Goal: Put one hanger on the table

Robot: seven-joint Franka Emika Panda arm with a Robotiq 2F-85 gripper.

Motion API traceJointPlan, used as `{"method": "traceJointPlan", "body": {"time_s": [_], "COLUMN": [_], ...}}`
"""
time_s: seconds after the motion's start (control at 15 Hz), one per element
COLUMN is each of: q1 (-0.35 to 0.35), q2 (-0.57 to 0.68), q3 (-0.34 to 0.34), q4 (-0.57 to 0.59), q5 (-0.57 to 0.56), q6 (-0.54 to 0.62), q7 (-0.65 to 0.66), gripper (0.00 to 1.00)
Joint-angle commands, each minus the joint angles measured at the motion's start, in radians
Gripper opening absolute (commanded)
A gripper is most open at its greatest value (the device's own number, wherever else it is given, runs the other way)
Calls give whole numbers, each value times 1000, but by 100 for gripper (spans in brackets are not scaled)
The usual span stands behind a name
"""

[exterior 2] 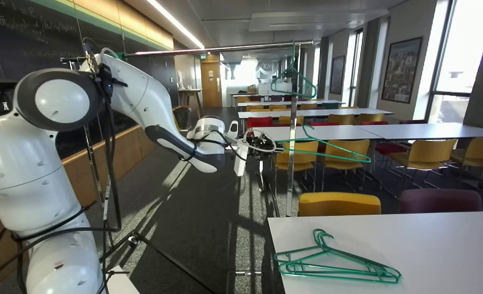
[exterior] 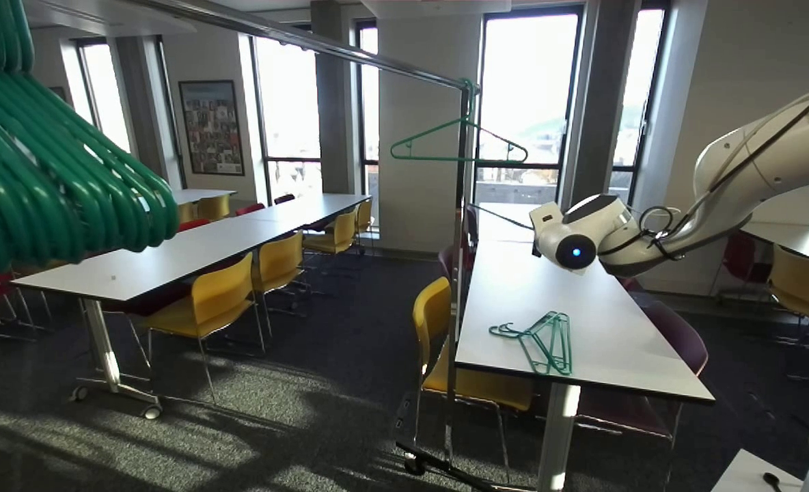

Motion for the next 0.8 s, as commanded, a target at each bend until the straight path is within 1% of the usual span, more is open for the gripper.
{"method": "traceJointPlan", "body": {"time_s": [0.0, 0.13, 0.4, 0.47, 0.67, 0.73], "q1": [69, 79, 78, 79, 84, 86], "q2": [86, 100, 113, 121, 163, 181], "q3": [-72, -95, -129, -134, -135, -134], "q4": [35, 14, -18, -19, 12, 19], "q5": [-171, -212, -243, -237, -153, -150], "q6": [-67, -97, -116, -122, -97, -107], "q7": [63, 33, 34, 44, 80, 92], "gripper": [2, 2, 2, 2, 2, 2]}}
